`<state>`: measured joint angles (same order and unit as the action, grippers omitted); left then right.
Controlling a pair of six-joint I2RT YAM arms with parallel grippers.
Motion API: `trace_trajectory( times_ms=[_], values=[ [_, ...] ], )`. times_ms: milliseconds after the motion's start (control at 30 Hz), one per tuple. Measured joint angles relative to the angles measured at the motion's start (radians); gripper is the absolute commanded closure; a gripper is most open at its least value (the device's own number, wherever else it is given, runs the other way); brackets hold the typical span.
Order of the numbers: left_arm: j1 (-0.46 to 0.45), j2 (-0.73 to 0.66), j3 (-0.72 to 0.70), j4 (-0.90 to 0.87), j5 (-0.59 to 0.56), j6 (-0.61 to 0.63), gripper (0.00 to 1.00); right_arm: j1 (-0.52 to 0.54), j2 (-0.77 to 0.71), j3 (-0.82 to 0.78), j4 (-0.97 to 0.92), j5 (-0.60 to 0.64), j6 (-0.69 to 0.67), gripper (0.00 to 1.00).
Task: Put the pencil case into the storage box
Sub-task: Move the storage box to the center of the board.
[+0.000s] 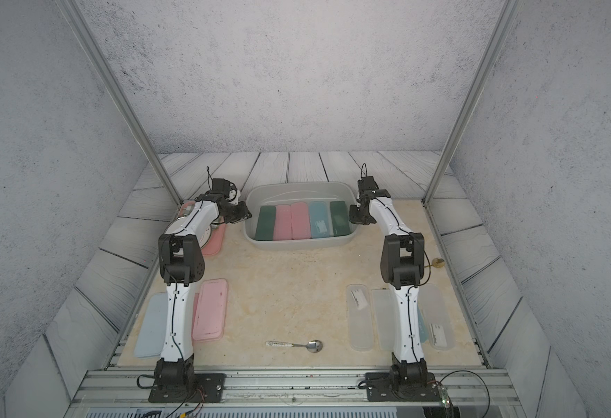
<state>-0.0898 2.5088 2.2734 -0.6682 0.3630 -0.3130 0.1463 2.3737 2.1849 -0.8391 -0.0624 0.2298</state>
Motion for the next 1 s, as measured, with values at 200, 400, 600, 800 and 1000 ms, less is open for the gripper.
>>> trace_trajectory(
  times_ms=[200, 400, 600, 800, 1000],
  values=[
    [-0.007, -0.016, -0.024, 0.003, -0.012, -0.018, 0.88, -0.001, -0.007, -0.042, 0.019, -0.018, 0.002, 0.85],
    [-0.008, -0.137, -0.218, 0.023, -0.042, -0.018, 1.00, 0.000, -0.126, -0.247, 0.098, -0.051, 0.032, 0.89],
    [-0.008, -0.266, -0.419, 0.048, -0.042, 0.012, 1.00, 0.010, -0.282, -0.491, 0.151, -0.074, 0.063, 0.92],
    [-0.008, -0.399, -0.631, 0.099, -0.030, 0.043, 1.00, 0.036, -0.443, -0.722, 0.195, -0.074, 0.101, 0.92],
    [-0.002, -0.513, -0.797, 0.135, -0.036, 0.060, 1.00, 0.077, -0.544, -0.848, 0.199, -0.057, 0.127, 0.91]
  ],
)
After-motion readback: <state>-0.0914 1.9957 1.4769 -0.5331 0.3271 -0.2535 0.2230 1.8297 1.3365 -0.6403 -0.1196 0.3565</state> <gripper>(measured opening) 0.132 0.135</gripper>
